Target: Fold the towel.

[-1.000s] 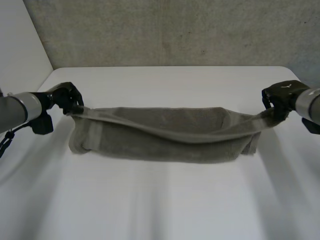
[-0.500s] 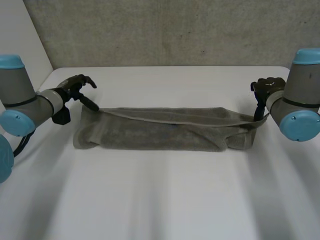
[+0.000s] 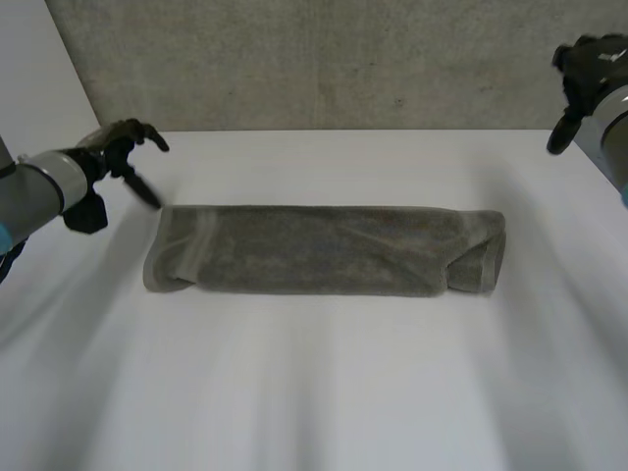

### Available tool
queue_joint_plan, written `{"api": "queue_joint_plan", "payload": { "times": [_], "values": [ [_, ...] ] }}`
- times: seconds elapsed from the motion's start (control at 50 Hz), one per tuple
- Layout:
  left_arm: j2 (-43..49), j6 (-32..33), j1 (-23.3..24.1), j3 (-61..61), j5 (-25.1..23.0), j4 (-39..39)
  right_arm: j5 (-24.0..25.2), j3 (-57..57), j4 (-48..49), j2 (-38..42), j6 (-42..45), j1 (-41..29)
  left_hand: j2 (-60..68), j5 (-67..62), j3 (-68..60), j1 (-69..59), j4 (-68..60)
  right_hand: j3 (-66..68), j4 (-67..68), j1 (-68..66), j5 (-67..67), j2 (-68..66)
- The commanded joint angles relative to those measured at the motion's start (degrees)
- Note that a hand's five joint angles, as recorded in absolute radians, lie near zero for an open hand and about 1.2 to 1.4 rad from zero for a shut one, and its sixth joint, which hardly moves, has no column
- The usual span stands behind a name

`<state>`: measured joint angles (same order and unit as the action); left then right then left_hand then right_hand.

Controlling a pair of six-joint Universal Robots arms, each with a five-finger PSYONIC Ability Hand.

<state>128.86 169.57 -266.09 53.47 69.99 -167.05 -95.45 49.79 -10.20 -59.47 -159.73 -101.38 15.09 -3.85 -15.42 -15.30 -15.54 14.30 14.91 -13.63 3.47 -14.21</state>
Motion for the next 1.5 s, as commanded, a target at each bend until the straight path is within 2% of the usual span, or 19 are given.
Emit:
{"api": "queue_joint_plan", "payload": {
  "times": [0.02, 0.1, 0.14, 0.16, 0.2, 0.26, 0.32, 0.42, 0.52, 0.7, 0.88, 1.06, 1.16, 1.2, 1.22, 1.26, 1.38, 1.44, 1.5],
  "values": [
    [-4.9, 12.1, 0.0, 13.2, -0.8, -0.4, 0.5, 4.2, 1.8, -4.5, 1.0, 0.7, -0.2, -1.1, 0.5, 0.4, 0.6, -4.3, -4.9, 3.6, -3.5, 4.2],
    [-4.7, 18.0, 0.0, 16.2, -0.9, -0.5, 2.2, 7.9, 0.0, -5.5, 2.8, 0.7, -0.2, -1.1, 0.5, 0.4, 0.6, -4.3, -4.9, 3.6, -3.5, 4.2],
    [-4.0, 21.1, 0.0, 18.2, -0.8, -1.7, 6.4, 13.4, -5.2, -6.5, 7.0, 0.2, -0.2, -1.1, 0.5, 0.4, 0.6, -4.3, -4.9, 3.6, -3.5, 4.2],
    [-4.0, 21.2, 0.0, 18.2, -0.8, -1.7, 6.4, 13.4, -5.2, -6.5, 7.0, 0.2, -0.2, -1.1, 0.5, 0.4, 0.6, -4.3, -4.9, 3.6, -3.5, 4.2],
    [-3.4, 21.9, 0.0, 19.1, -0.7, -2.8, 10.0, 19.9, -9.7, -6.7, 8.5, 0.0, -0.2, -1.1, 0.5, 0.4, 0.6, 0.1, -0.5, -0.8, 1.0, -0.2],
    [-2.3, 22.0, 0.0, 20.6, -0.5, -5.3, 10.8, 23.2, -9.2, -6.7, 8.0, 0.0, -0.2, -1.1, 0.5, 0.4, 0.6, 2.9, 2.2, -3.5, 3.7, -2.9],
    [-1.6, 22.2, 0.0, 21.5, -0.2, -7.7, 11.0, 29.4, -4.6, -6.7, 6.3, 0.2, 0.0, -1.2, 0.3, 0.2, 0.4, 6.6, 5.9, -7.2, 7.4, -6.6],
    [-0.5, 22.4, 0.0, 22.9, 0.4, -12.5, 11.3, 38.3, 6.3, -6.5, 1.5, 0.7, 0.3, -1.6, 0.0, -0.1, 0.1, 20.8, 20.2, -21.5, 21.6, -20.9],
    [1.0, 22.3, 0.1, 24.4, 3.6, -17.1, 11.4, 41.4, 12.0, -5.5, -0.6, 0.8, 3.5, -4.8, -3.2, -3.3, -3.1, 21.5, 20.9, -22.2, 22.4, -21.6],
    [3.7, 22.4, 0.1, 23.5, 3.9, -17.5, 11.4, 42.6, 17.8, -3.0, -4.1, 0.6, 3.5, -4.8, -3.2, -3.3, -3.1, 21.4, 20.7, -22.0, 22.2, -21.4],
    [5.2, 22.4, 0.1, 23.5, 4.5, -21.7, 11.0, 43.5, 22.8, -0.9, -5.2, -0.2, 3.5, -4.8, -3.2, -3.3, -3.1, 21.5, 20.9, -22.2, 22.3, -21.6],
    [5.6, 22.3, 0.3, 23.8, 5.8, -22.4, 11.0, 44.5, 23.9, -0.9, -5.4, -0.3, 3.5, -4.8, -3.2, -3.3, -3.1, 24.7, 24.1, -25.4, 25.5, -24.8],
    [5.2, 22.3, 0.4, 24.1, 5.9, -22.4, 11.0, 45.0, 25.3, -0.8, -5.4, -0.9, 8.6, -9.8, -8.3, -8.4, -8.1, 33.1, 32.5, -33.8, 34.0, -33.2],
    [4.8, 22.2, 0.5, 24.4, 5.9, -22.3, 10.9, 45.1, 25.8, -0.8, -5.6, -1.0, 13.1, -14.4, -12.8, -12.9, -12.7, 46.5, 45.9, -47.2, 47.3, -46.6],
    [4.8, 22.2, 0.5, 24.4, 5.9, -22.3, 10.9, 45.1, 25.8, -0.8, -5.6, -1.0, 13.1, -14.4, -12.8, -12.9, -12.7, 46.6, 46.0, -47.3, 47.4, -46.7],
    [4.6, 22.2, 0.6, 24.6, 5.9, -22.1, 11.0, 45.2, 25.8, -0.9, -7.1, -0.9, 13.6, -14.9, -13.3, -13.4, -13.2, 63.3, 62.7, -64.0, 64.1, -63.4],
    [2.5, 22.2, 0.7, 26.3, 5.9, -22.1, 11.2, 44.2, 25.0, -1.0, -9.3, -0.3, 13.6, -14.9, -13.3, -13.4, -13.2, 65.7, 65.1, -66.4, 66.5, -65.8],
    [1.2, 22.0, 0.7, 27.3, 5.8, -22.2, 11.5, 44.0, 24.1, -1.8, -8.0, -0.1, 13.5, -14.7, -13.1, -13.3, -13.0, 65.7, 65.1, -66.4, 66.5, -65.8],
    [0.2, 22.0, 0.7, 28.5, 5.7, -22.2, 11.6, 43.9, 22.1, -2.9, -2.8, 1.5, 13.1, -14.4, -12.8, -12.9, -12.7, 65.7, 65.1, -66.4, 66.5, -65.8]
  ]
}}
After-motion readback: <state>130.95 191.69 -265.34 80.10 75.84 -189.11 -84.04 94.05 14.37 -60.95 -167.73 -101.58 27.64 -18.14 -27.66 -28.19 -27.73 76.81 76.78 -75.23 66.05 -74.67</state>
